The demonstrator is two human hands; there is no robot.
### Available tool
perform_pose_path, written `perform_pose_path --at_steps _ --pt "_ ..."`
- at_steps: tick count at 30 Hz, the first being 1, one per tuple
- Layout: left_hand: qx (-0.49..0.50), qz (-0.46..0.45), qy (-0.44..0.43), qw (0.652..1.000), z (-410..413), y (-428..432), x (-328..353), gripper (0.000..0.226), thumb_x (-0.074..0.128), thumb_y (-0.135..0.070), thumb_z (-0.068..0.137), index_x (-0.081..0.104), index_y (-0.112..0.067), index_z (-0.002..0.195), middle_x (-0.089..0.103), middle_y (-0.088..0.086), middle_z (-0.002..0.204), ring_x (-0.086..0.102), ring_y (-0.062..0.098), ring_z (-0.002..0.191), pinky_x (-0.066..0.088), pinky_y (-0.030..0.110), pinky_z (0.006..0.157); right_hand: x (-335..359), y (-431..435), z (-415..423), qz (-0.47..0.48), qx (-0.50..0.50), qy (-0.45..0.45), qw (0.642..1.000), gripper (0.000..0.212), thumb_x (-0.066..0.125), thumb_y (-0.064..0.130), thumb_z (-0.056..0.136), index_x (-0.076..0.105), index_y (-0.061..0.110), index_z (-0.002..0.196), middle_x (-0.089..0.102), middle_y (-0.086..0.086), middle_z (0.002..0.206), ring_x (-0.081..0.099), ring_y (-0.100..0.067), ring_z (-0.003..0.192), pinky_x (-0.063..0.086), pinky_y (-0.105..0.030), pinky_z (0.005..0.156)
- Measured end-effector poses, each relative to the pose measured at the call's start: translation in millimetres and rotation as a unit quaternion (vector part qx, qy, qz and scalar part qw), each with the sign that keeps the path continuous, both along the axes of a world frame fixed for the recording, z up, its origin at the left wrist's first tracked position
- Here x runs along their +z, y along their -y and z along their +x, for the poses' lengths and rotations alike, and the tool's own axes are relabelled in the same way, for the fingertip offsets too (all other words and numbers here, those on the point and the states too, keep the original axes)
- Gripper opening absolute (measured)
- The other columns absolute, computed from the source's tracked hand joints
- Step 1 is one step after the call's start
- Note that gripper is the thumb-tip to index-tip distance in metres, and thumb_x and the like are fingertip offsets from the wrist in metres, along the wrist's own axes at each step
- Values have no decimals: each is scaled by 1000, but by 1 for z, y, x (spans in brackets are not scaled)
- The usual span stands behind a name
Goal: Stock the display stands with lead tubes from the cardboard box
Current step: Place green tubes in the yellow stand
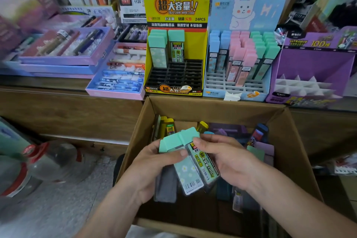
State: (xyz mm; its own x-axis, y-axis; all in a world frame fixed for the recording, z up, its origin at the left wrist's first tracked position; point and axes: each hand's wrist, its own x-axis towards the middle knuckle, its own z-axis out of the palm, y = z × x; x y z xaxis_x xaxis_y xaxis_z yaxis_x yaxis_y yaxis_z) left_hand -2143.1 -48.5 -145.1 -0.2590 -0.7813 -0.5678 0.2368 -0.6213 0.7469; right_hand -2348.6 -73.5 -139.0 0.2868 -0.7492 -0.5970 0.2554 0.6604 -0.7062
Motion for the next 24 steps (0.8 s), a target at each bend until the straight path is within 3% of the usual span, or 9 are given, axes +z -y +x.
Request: perform_pose_path --at_steps 5,9,13,17,21,24 --pt "15 35 -42 998 -16 1 4 64 89 -17 72 65 -11 130 68 21 128 64 41 120 45 60 108 10 4 -2 -17 -17 11 1000 41 79 17 76 74 6 115 78 -16 109 77 -30 97 63 -38 69" --pt "8 39 -90 995 -23 4 11 43 78 -19 88 67 -12 128 66 21 131 63 39 122 48 58 106 14 9 -2 -5 -33 41 999 35 74 14 84 74 3 117 76 -18 114 75 -32 103 64 -41 76" --pt "34 19 -113 993 -26 6 16 38 73 -20 92 67 -13 129 65 21 132 62 40 123 45 61 107 19 14 3 -11 -41 48 998 33 71 16 88 73 2 118 75 -20 116 74 -33 106 61 -43 81" --pt "66 -2 -104 992 -22 12 21 35 68 -17 93 67 -10 127 67 24 128 64 42 119 46 62 106 25 22 4 -67 -60 -5 996 35 77 18 81 75 3 113 76 -20 113 72 -35 108 58 -47 91" --pt "91 -4 -75 993 -18 20 28 40 74 -15 86 67 -5 124 71 24 120 68 43 111 48 61 103 39 31 0 -119 -42 -49 991 18 77 24 84 81 16 100 79 -13 105 76 -28 97 60 -41 81" --pt "106 -2 -50 993 -14 23 33 41 76 -13 82 67 -5 121 74 22 113 72 40 103 54 56 96 47 41 -2 -184 -51 -125 974 12 75 23 87 80 17 97 80 -8 100 76 -25 97 58 -46 92"
